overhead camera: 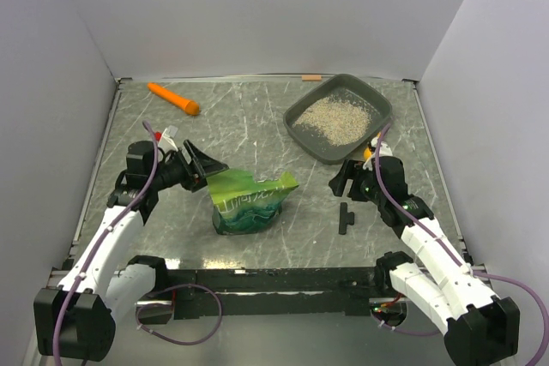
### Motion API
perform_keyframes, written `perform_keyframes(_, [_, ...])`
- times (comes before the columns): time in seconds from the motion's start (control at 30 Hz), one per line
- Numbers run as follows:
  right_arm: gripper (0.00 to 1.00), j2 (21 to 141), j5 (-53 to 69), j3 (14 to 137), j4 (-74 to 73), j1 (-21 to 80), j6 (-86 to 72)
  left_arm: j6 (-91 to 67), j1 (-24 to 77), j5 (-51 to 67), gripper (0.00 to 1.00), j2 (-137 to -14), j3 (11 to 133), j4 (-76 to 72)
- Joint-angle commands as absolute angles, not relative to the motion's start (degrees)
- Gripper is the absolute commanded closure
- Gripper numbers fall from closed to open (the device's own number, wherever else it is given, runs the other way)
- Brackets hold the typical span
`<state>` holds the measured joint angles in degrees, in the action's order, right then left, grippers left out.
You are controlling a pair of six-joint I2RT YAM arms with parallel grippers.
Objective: Fill the litter box with clean litter
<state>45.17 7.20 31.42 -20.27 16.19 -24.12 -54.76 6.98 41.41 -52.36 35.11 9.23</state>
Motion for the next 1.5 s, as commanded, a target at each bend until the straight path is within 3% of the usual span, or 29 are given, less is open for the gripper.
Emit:
perform_keyframes(0.0, [0.14, 45.09, 8.17, 30.5, -16.88, 15.91, -23.29, -57.57, 7.12, 46.4, 0.31, -51.94, 35.42, 1.94])
perform_keyframes(0.33, [0.14, 45.26, 9.75, 30.67, -16.7, 15.91, -23.2, -55.38, 7.21, 55.01, 0.54, -53.96, 36.03, -3.52])
perform_keyframes(0.43, [0.15, 45.09, 10.37, 31.2, -16.79, 16.0, -22.94, -52.48, 7.21, 57.56, 0.71, -55.28, 36.91, -3.61])
perform_keyframes(0.5, [0.15, 45.09, 11.07, 31.99, -16.7, 16.0, -22.94, -49.49, 7.21, 58.79, 0.98, -56.07, 37.35, -2.99])
perform_keyframes(0.77, [0.17, 45.0, 21.26, 38.04, -7.49, 19.16, -16.27, -40.88, 7.21, 63.19, 0.99, -52.83, 40.86, -10.45])
perform_keyframes(0.93, [0.13, 48.41, 34.69, 43.41, -0.18, 20.3, -11.7, -36.31, 7.21, 66.96, 0.99, -51.24, 44.2, -15.2])
perform_keyframes(1.1, [0.11, 55.36, 43.58, 54.04, 0.18, 23.9, 1.97, -33.13, 7.38, 72.94, 0.99, -49.84, 42.2, -23.18])
perform_keyframes(1.17, [0.1, 59.05, 48.15, 57.89, -2.54, 26.53, 7.53, -34.1, 7.38, 74.7, 0.99, -48.17, 39.12, -28.81])
perform_keyframes(1.37, [0.08, 70.65, 64.91, 71.06, -21.14, 30.31, 27.66, -28.3, 8.17, 75.32, 0.99, -44.57, 37.09, -25.13])
perform_keyframes(1.47, [0.09, 76.37, 66.09, 77.49, -30.75, 31.99, 36.71, -28.83, 9.05, 75.59, 0.99, -42.81, 35.51, -26.8])
